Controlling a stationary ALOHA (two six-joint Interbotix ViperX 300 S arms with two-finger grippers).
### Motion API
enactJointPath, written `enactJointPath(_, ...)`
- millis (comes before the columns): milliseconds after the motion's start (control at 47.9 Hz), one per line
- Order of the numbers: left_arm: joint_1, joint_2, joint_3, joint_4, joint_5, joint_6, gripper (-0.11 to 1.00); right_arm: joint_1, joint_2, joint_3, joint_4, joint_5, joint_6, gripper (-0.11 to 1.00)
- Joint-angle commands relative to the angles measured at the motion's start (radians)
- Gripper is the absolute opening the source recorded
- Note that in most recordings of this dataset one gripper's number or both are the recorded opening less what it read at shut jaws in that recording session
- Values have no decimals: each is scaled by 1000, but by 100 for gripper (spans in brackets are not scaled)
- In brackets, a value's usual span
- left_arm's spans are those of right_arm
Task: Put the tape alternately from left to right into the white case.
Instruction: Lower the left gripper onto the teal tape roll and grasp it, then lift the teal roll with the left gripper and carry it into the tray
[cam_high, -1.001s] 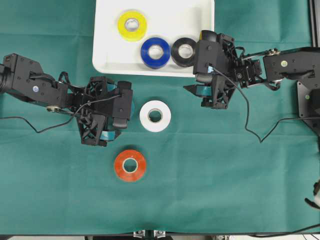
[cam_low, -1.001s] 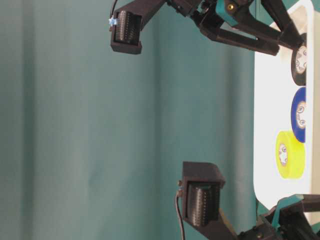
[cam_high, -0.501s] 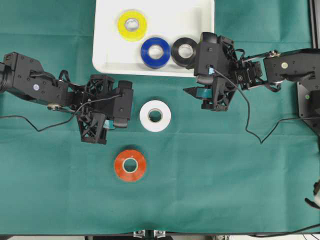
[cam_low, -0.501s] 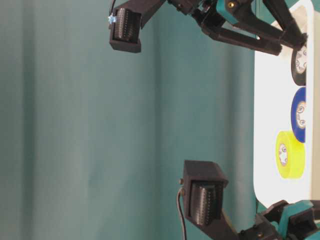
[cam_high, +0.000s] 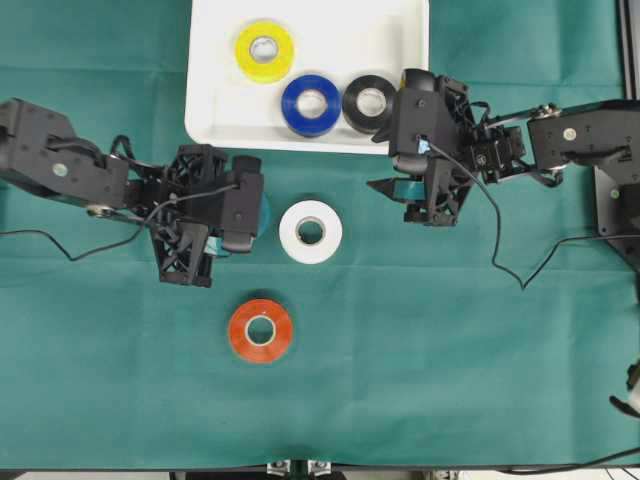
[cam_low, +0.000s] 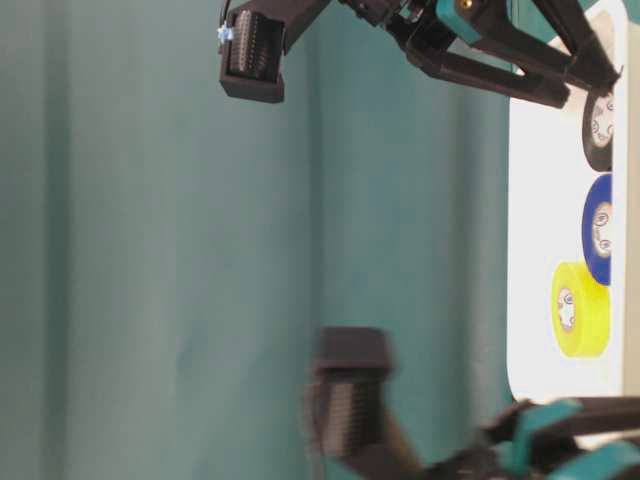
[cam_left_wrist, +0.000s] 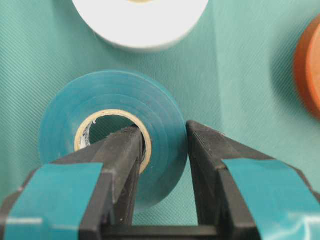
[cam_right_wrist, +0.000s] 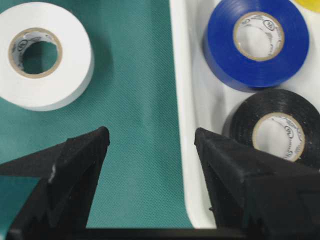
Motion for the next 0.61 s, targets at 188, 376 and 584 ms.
enactJointPath(188,38,-132,-25,3,6,17,-3,32,-20,-14,2,-9,2,76)
enactJointPath(376,84,-146,-48,3,8,144,-3,44,-20,-14,6,-8,2,76)
enactJointPath(584,144,-124,-92,3,8,265,-3,63,-20,-12,11,-8,29,76)
